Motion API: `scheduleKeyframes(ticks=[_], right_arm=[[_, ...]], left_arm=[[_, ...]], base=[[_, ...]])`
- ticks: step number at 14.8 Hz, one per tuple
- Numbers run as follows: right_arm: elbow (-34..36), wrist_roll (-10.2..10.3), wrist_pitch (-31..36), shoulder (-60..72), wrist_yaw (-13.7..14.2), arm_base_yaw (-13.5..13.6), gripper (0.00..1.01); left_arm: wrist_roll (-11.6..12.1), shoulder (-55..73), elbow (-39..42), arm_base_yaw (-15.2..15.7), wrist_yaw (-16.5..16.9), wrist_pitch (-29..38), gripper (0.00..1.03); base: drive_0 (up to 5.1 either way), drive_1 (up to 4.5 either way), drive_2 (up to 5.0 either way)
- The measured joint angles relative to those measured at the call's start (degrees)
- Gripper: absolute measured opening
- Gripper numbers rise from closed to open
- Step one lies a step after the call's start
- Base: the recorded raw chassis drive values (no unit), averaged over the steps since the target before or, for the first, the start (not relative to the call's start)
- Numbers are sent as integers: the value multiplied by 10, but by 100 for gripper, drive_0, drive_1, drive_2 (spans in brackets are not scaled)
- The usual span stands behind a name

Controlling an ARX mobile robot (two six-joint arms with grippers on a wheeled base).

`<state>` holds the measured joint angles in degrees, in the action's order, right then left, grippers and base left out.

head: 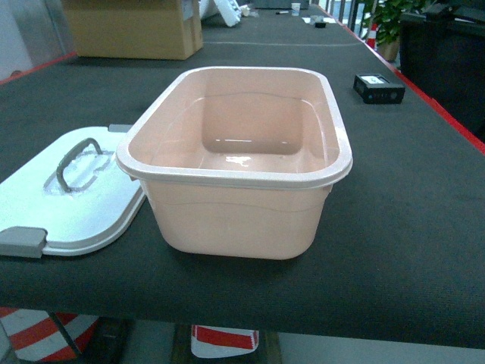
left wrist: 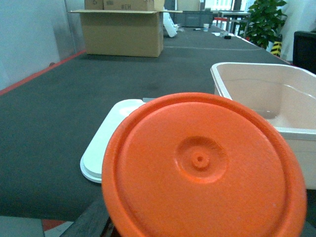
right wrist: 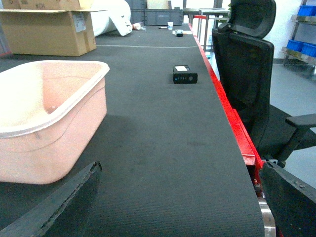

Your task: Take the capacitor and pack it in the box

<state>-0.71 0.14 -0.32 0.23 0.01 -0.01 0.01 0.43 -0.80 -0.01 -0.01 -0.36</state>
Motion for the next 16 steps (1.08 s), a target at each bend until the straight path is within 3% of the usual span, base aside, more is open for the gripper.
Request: scheduleKeyframes(ticks=[14, 16], right_arm=[[0, 0, 0, 0, 0, 0, 98], [0, 0, 0, 0, 0, 0, 98]], left_arm=[[1, 1, 0, -2, -7, 2, 44], [29, 115, -2, -102, -217, 120, 44]], base=[[0, 0, 0], [0, 0, 0]])
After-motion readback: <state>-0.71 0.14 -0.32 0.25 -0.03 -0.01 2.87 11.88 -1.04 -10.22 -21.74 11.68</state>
